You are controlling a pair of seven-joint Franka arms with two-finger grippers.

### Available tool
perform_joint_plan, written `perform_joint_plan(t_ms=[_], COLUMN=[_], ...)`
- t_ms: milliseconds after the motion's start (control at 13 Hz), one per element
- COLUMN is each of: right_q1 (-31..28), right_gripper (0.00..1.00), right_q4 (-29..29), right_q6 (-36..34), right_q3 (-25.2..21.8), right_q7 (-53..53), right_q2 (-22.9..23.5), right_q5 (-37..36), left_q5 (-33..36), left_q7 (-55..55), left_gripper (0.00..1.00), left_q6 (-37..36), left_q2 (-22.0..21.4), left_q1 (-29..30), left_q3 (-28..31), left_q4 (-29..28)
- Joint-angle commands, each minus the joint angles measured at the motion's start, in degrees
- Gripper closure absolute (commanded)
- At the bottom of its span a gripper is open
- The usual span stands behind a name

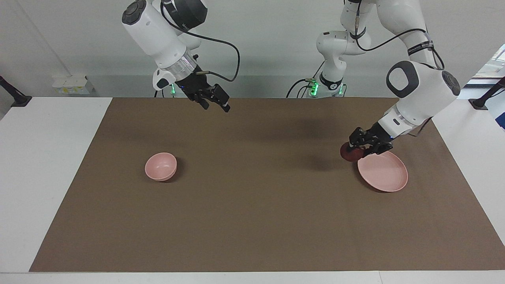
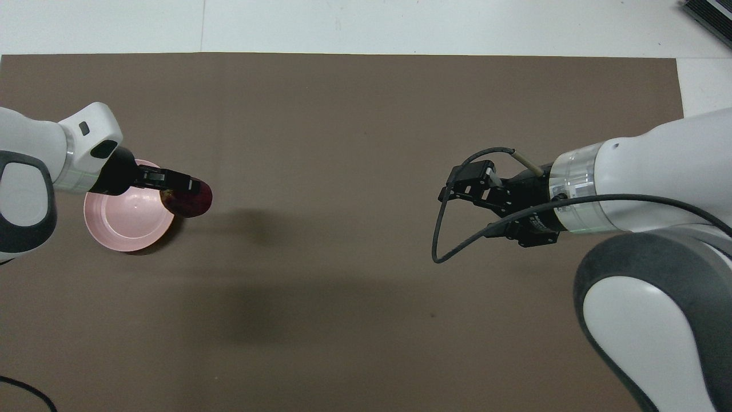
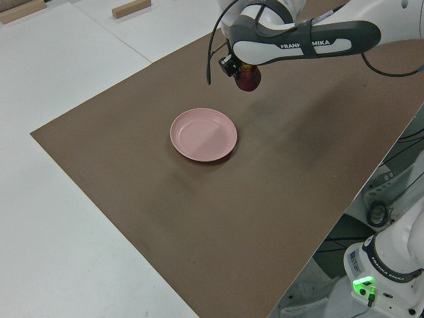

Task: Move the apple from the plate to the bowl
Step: 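Lift the apple with the left gripper while the right gripper approaches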

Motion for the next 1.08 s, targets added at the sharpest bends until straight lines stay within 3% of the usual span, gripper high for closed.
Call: perform_joint_plan(t_ms=[0,308,615,1000], right_q1=[1.8,2.2,4.0,5.5], right_gripper=[0.00,0.00,0.00,0.00], right_q4=[-0.4,0.2,0.2,0.1], right_q6=[3.9,9.2,14.8,19.6], right_q3=[0.0,-0.1,0.0,-0.1], right_q7=[8.9,21.4,27.5,29.7], right_q2=[2.2,6.2,9.9,13.1], right_q5=[6.4,16.0,26.0,34.7], left_q5=[-6.3,-17.9,-22.0,-28.5], left_q7=[-1.9,-4.9,-10.6,-11.2], left_gripper=[1.00,1.00,1.00,1.00], left_q6=[0.6,3.7,10.3,11.2], left_q2=[-0.8,-1.9,-2.6,-5.1], left_q1=[-0.3,-0.3,-0.3,-1.1], left_q3=[-1.2,-5.5,-11.5,-14.9], left_q4=[0.3,-0.1,-0.3,-1.1])
